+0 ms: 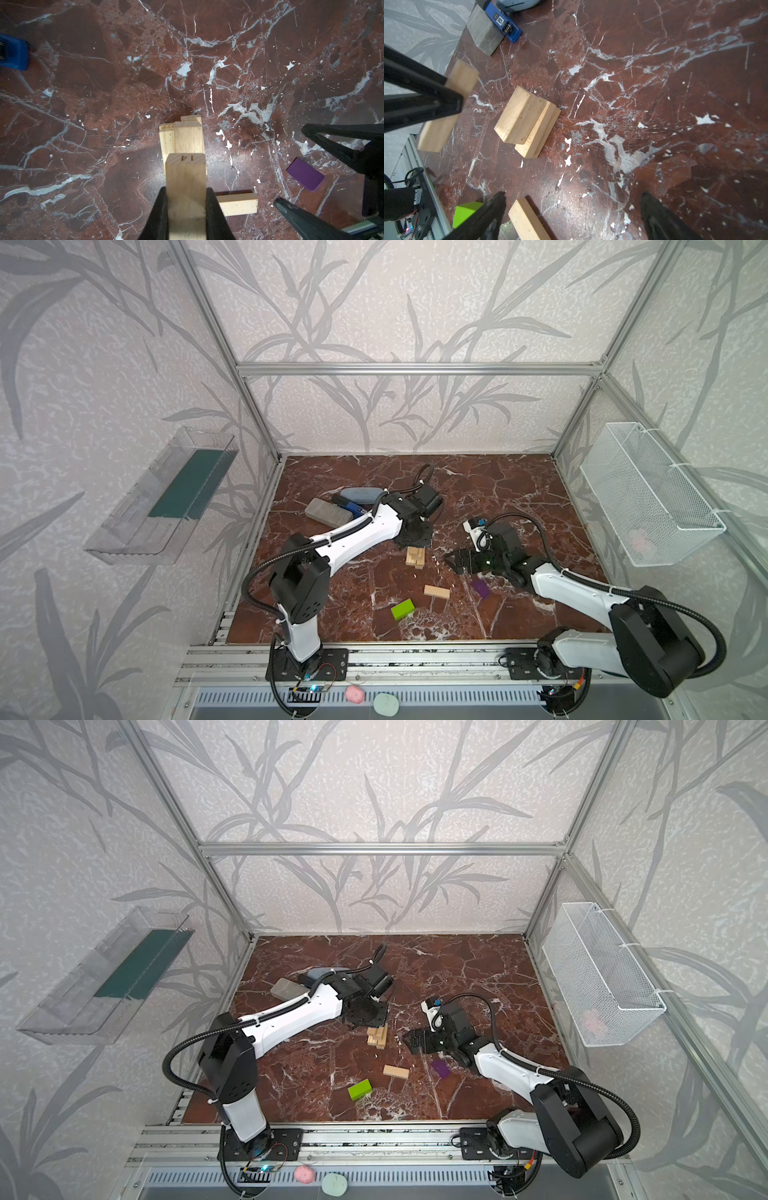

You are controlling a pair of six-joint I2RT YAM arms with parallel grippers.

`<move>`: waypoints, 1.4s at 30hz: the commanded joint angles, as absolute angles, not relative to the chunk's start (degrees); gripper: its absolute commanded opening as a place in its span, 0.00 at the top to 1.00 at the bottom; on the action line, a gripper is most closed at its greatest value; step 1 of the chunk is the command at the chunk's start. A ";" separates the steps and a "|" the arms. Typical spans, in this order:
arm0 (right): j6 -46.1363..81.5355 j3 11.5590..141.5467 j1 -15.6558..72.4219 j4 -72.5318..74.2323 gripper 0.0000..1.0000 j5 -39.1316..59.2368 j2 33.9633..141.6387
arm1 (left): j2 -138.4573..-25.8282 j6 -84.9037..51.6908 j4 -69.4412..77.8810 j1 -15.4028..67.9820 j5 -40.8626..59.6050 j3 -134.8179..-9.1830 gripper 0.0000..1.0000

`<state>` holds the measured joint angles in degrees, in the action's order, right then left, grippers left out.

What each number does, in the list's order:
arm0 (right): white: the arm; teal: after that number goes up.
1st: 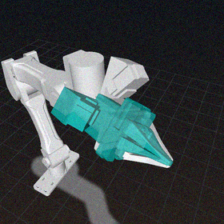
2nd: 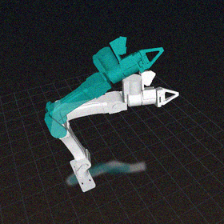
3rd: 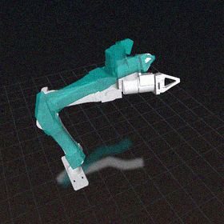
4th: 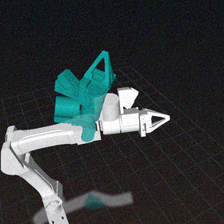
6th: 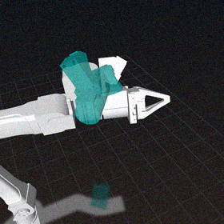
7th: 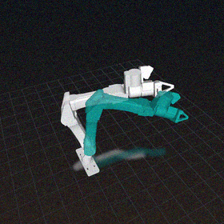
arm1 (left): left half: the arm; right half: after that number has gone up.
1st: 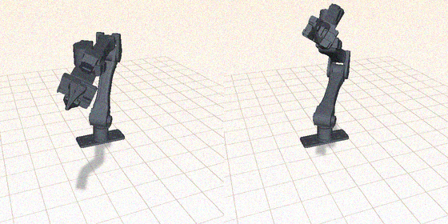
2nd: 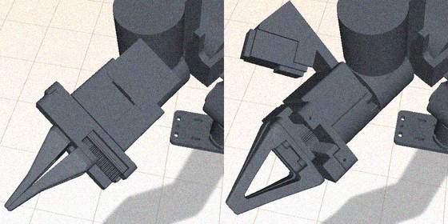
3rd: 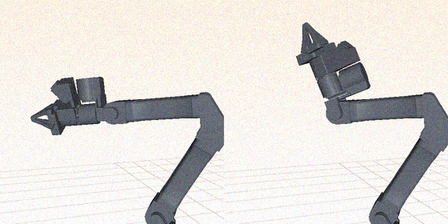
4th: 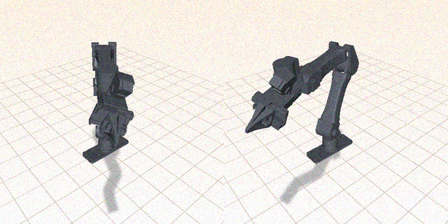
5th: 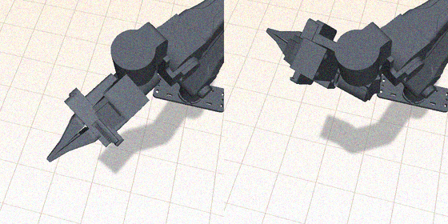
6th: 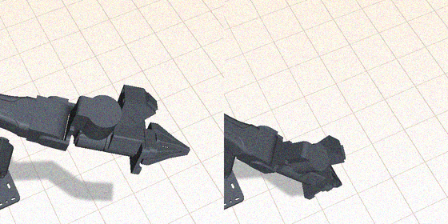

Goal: Build the wood block tower
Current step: 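Carry the block with the left gripper and lower it beside the standing group, then press the held block upright against the standing group with the left gripper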

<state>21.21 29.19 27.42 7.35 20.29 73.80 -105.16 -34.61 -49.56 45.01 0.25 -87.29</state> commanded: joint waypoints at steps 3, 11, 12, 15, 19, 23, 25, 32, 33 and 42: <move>21.47 28.34 27.16 9.58 0.01 20.65 72.84 | -108.79 -35.60 -53.17 45.10 -1.41 -90.66 0.97; 21.37 27.86 27.16 9.76 0.01 20.04 71.72 | -110.29 -36.04 -52.13 44.44 -2.02 -90.58 0.97; 21.43 27.85 27.15 9.67 0.01 20.04 71.72 | -110.56 -36.05 -52.15 44.23 -2.04 -90.69 0.97; 21.44 27.82 27.15 9.71 0.01 20.04 71.71 | -111.15 -35.81 -51.95 44.03 -1.85 -90.84 0.97; 21.38 27.83 27.08 9.69 0.01 19.91 71.58 | -111.85 -35.50 -51.86 43.77 -1.62 -90.98 0.97; 21.36 27.86 27.14 9.71 0.01 19.78 71.54 | -112.49 -35.10 -52.38 43.54 -2.40 -91.62 0.97; 21.38 27.86 27.16 9.71 0.01 19.69 71.54 | -112.49 -34.81 -52.31 43.51 -2.51 -91.76 0.97; 21.36 27.84 27.06 9.84 0.01 19.62 71.63 | -112.65 -34.95 -51.89 43.12 -2.16 -92.09 0.97; 21.40 27.84 27.06 9.80 0.01 19.56 71.61 | -112.67 -34.94 -51.86 43.11 -1.90 -92.15 0.97; 21.36 27.81 26.89 9.67 0.01 19.42 71.46 | -112.50 -35.24 -51.95 43.33 -0.98 -92.37 0.97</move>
